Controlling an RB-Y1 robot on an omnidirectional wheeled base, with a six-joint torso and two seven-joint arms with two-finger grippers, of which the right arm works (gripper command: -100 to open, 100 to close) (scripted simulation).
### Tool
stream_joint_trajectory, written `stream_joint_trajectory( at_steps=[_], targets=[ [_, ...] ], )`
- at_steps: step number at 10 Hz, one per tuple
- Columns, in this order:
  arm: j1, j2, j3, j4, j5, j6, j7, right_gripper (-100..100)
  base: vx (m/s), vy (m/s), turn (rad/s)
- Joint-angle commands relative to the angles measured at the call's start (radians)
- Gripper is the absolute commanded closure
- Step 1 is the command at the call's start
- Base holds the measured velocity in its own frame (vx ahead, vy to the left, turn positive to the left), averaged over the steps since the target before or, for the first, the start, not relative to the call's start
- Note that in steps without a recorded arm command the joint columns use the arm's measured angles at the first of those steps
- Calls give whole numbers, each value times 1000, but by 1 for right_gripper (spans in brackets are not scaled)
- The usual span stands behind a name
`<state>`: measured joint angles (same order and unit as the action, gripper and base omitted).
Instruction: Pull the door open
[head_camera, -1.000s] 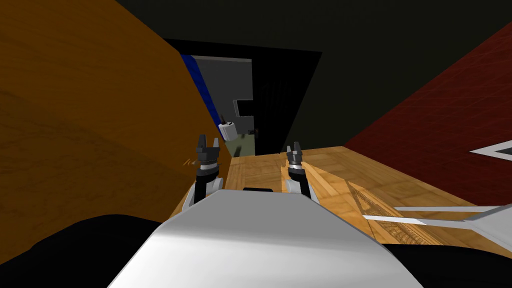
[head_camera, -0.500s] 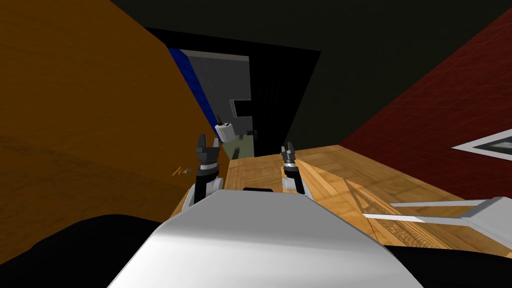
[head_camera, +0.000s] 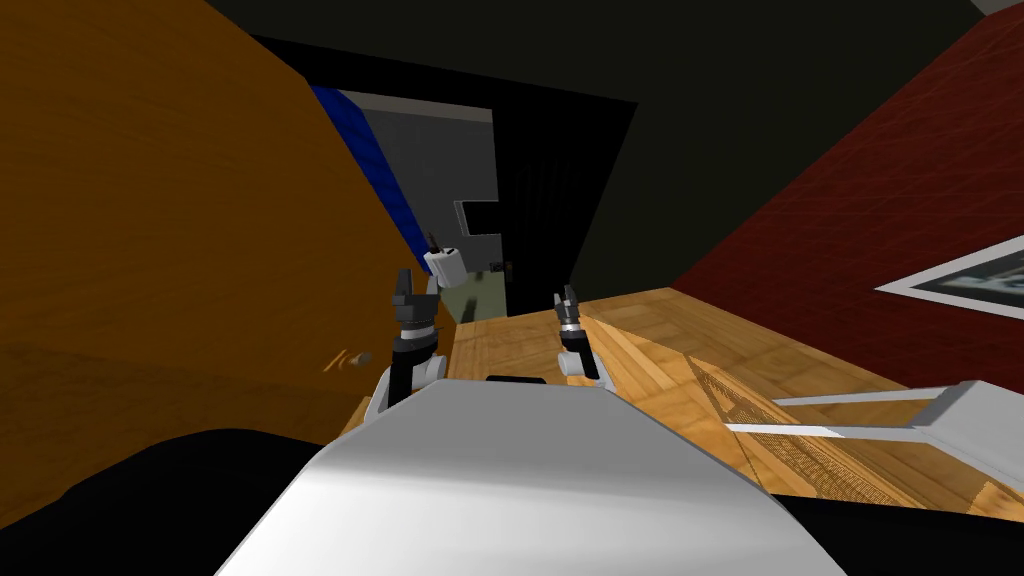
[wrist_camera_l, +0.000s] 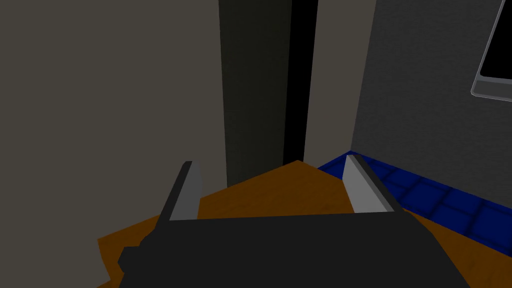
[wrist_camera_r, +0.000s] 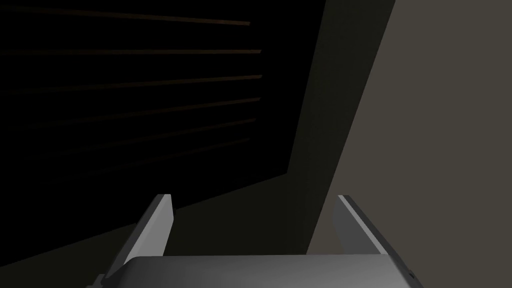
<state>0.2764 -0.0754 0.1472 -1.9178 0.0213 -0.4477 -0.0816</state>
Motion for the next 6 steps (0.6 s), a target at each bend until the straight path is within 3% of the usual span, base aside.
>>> stream_joint_trajectory(
  at_steps=[1, 6],
  targets=[
    [-20, -7, 16, 34, -2, -3, -10, -100, 89, 49, -84],
    [-91, -27, 63, 140, -8, -3, -41, -100, 92, 58, -83]
  ],
)
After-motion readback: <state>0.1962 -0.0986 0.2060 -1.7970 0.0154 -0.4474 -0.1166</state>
